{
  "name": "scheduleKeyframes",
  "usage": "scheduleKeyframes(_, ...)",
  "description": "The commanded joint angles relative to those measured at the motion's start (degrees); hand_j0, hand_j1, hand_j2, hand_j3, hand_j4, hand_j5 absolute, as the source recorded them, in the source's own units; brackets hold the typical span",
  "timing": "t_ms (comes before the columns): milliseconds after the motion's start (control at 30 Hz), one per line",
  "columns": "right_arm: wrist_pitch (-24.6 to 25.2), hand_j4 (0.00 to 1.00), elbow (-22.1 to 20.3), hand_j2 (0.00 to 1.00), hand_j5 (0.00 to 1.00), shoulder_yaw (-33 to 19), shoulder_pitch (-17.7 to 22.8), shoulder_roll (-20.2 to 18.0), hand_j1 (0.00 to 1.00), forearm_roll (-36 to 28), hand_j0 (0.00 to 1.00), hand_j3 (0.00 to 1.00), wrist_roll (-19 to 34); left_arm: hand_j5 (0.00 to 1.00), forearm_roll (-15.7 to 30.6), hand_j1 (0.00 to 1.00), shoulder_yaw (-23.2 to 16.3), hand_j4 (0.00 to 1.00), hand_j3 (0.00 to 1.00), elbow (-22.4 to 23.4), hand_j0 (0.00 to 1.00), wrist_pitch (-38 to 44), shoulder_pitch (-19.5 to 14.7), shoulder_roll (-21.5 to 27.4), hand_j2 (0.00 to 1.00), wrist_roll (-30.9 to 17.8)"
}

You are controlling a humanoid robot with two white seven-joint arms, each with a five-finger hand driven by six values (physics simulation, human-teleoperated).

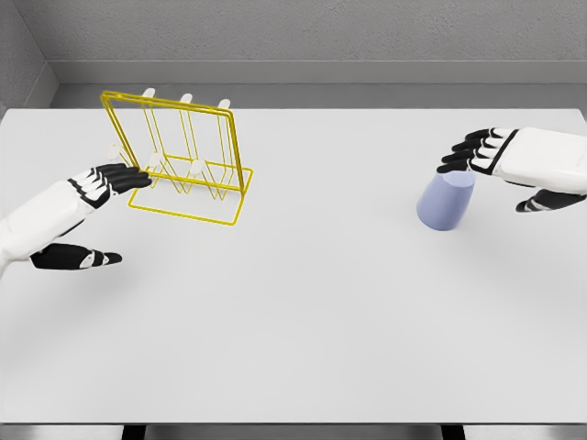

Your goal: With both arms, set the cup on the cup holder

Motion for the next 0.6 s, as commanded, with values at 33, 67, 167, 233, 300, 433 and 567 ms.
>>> scheduleKeyframes(33,0.13,1.00,-0.28,1.00,1.00,-0.15,0.00,-0.30,1.00,-0.04,1.00,1.00,-0.15,1.00,0.39,1.00,-0.01,1.00,1.00,0.04,1.00,0.01,0.00,0.08,1.00,0.12)
scheduleKeyframes(67,0.13,1.00,-0.28,1.00,1.00,-0.15,0.00,-0.04,1.00,0.13,1.00,1.00,-0.15,1.00,0.39,1.00,-0.01,1.00,1.00,0.04,1.00,0.01,0.09,0.08,1.00,0.03)
scheduleKeyframes(167,0.13,1.00,1.12,1.00,1.00,-0.23,-0.61,0.57,1.00,0.40,1.00,1.00,-0.86,1.00,0.22,1.00,-0.10,1.00,1.00,-0.05,1.00,0.01,0.09,-0.01,1.00,0.03)
scheduleKeyframes(233,0.13,1.00,5.78,1.00,1.00,-0.15,-0.97,2.68,1.00,0.40,1.00,1.00,-0.68,1.00,0.22,1.00,-0.10,1.00,1.00,-0.05,1.00,0.01,0.18,-0.36,1.00,0.03)
scheduleKeyframes(300,0.13,1.00,8.07,1.00,1.00,0.21,-2.11,4.09,1.00,1.10,1.00,1.00,-0.42,1.00,0.13,1.00,-0.10,1.00,1.00,-0.05,1.00,0.01,0.18,-0.54,1.00,0.03)
scheduleKeyframes(433,0.13,1.00,10.88,1.00,1.00,0.73,-5.10,8.22,1.00,6.81,1.00,1.00,-0.24,1.00,0.13,1.00,-0.19,1.00,1.00,-0.05,1.00,0.01,0.18,-0.80,1.00,0.03)
scheduleKeyframes(567,0.13,1.00,12.02,1.00,1.00,0.91,-5.45,10.77,1.00,11.21,1.00,1.00,-0.24,1.00,0.13,1.00,-0.19,1.00,1.00,-0.05,1.00,0.01,0.26,-0.89,1.00,0.03)
